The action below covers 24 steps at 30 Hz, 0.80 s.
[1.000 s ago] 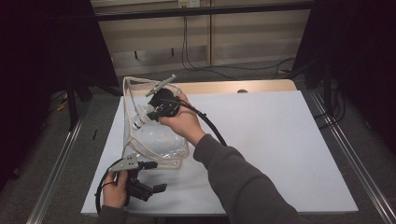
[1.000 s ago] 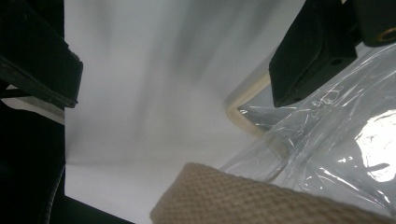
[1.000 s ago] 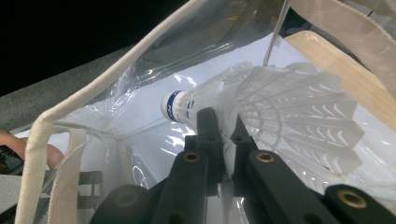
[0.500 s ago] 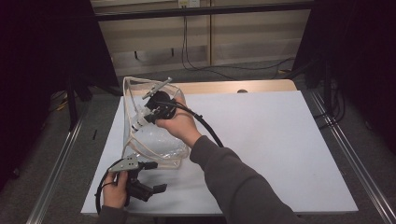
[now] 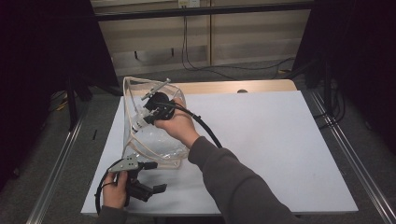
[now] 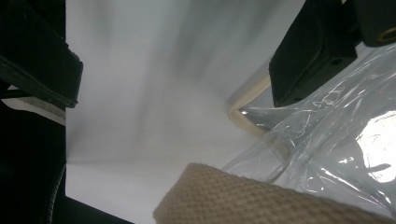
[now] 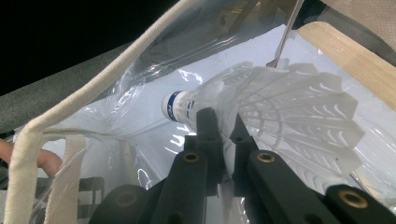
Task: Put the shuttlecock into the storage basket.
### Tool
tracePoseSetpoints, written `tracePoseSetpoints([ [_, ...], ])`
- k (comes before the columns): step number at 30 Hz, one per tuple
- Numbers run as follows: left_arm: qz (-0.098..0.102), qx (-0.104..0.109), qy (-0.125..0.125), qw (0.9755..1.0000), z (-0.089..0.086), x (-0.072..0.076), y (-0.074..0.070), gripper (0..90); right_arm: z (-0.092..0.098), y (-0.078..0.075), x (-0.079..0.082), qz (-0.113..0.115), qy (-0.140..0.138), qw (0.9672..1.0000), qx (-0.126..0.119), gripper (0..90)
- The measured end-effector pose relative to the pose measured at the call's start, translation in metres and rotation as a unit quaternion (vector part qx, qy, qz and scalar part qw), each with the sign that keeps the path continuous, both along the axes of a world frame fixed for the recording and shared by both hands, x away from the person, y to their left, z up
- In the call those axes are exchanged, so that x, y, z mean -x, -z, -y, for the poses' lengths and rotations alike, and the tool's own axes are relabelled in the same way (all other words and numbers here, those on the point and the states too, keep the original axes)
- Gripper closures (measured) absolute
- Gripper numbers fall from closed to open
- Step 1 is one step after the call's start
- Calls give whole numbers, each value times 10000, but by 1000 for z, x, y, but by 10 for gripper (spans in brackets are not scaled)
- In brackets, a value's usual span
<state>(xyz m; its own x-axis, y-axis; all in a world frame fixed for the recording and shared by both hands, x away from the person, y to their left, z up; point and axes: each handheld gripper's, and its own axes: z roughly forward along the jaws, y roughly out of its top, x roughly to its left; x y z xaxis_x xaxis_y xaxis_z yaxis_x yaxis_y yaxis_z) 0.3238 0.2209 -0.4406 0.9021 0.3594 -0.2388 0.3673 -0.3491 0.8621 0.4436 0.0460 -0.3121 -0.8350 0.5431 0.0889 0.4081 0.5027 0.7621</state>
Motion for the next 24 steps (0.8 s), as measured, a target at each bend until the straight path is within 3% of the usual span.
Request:
tracePoseSetpoints([
  [5, -69, 43, -10, 10000, 1, 1, 0, 29, -2, -2, 0, 2, 3, 10000, -44, 884],
  [7, -3, 16, -12, 10000, 0, 0, 0, 29, -3, -1, 0, -23, -1, 9999, -105, 884],
  [24, -59, 1, -16, 10000, -1, 1, 0, 29, -14, 13, -3, -69, -87, 9999, -13, 883],
])
